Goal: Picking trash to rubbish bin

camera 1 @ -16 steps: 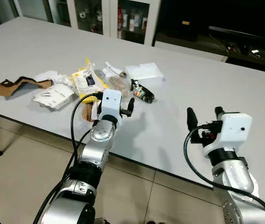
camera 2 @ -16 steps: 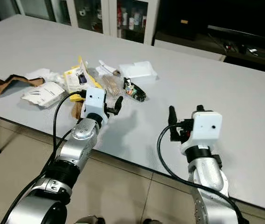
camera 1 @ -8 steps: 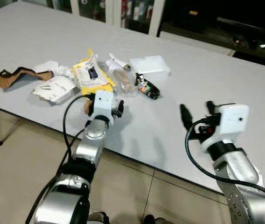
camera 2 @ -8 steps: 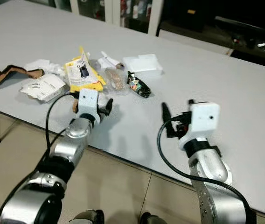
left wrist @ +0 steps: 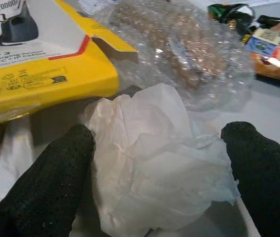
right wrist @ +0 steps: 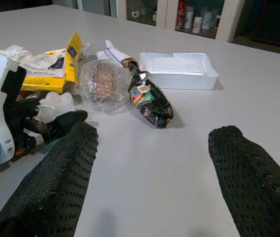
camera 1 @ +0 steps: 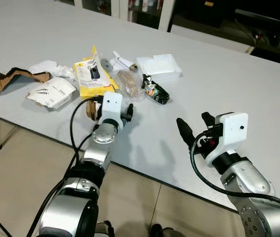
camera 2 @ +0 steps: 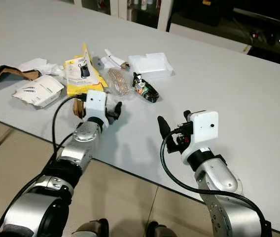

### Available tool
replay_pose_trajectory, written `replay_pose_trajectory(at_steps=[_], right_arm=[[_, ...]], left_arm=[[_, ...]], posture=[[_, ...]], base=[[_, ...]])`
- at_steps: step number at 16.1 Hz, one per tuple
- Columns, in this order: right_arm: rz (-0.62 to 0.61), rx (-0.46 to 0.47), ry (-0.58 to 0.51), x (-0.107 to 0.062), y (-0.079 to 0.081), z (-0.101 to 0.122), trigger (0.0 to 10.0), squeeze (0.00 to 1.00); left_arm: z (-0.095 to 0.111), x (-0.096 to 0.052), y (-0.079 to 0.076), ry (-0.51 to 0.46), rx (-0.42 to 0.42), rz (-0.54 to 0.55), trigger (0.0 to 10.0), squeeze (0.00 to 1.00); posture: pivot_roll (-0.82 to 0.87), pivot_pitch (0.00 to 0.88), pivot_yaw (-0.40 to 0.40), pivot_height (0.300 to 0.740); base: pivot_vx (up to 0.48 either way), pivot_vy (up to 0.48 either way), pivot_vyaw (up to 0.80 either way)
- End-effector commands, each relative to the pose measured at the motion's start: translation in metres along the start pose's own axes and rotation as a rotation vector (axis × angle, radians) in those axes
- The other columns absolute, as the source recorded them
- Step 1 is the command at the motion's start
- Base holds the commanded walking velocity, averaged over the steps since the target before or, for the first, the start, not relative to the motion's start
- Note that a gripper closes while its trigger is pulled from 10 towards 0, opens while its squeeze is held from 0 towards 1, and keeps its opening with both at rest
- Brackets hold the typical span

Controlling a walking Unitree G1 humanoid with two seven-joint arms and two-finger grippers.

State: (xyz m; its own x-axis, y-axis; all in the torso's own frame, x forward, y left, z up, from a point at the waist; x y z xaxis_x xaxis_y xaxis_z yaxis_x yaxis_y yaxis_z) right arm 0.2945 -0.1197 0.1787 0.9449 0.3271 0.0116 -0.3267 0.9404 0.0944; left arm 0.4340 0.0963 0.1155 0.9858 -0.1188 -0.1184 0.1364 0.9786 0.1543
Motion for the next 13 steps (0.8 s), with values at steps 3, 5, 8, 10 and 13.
replay_pose_trajectory(at_steps=[3, 5, 8, 10, 13], right_arm=[[0.023, -0.013, 0.016, -0.005, 0.004, 0.000, 10.0, 0.00], [0.020, -0.018, 0.018, -0.006, 0.003, 0.000, 10.0, 0.00], [0.017, -0.025, 0.023, -0.008, 0.003, -0.002, 10.0, 0.00], [0.021, -0.027, 0.025, -0.008, 0.003, -0.002, 10.0, 0.00], [0.024, -0.028, 0.026, -0.008, 0.004, -0.002, 10.0, 0.00]], left_arm=[[-0.005, 0.002, -0.004, 0.028, 0.011, -0.021, 10.0, 0.00], [-0.012, 0.002, -0.003, 0.049, 0.006, -0.031, 0.0, 0.00], [-0.025, -0.001, 0.002, 0.092, 0.002, -0.019, 0.0, 0.00], [-0.030, -0.002, 0.005, 0.101, 0.008, -0.019, 0.0, 0.00], [-0.032, -0.002, 0.006, 0.103, 0.014, -0.018, 0.0, 0.00]], posture=[[0.08, 0.165, -0.099, 0.740], [0.08, 0.164, -0.096, 0.740], [0.07, 0.161, -0.097, 0.740], [0.07, 0.161, -0.096, 0.740], [0.08, 0.160, -0.097, 0.740]], base=[[0.000, 0.000, 0.00], [0.000, 0.000, 0.00], [0.000, 0.000, 0.00], [0.000, 0.000, 0.00], [0.000, 0.000, 0.00]])
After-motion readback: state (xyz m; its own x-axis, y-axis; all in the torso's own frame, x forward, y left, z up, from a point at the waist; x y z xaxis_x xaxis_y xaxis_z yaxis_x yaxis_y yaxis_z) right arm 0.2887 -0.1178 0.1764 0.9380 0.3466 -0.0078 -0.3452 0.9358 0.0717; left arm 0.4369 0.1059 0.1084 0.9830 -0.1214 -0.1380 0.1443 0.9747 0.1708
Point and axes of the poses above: a point about 5 cm out from each wrist's last joint towards the gripper, its own x axis pointing out of the wrist towards the gripper, its own z axis along the axis of the wrist's last joint, y = z × x, the point moved 6 cm from there along x, pointing out of the wrist towards the gripper, and after that the axes turned 3 degrees about x, right-handed, at the moved point
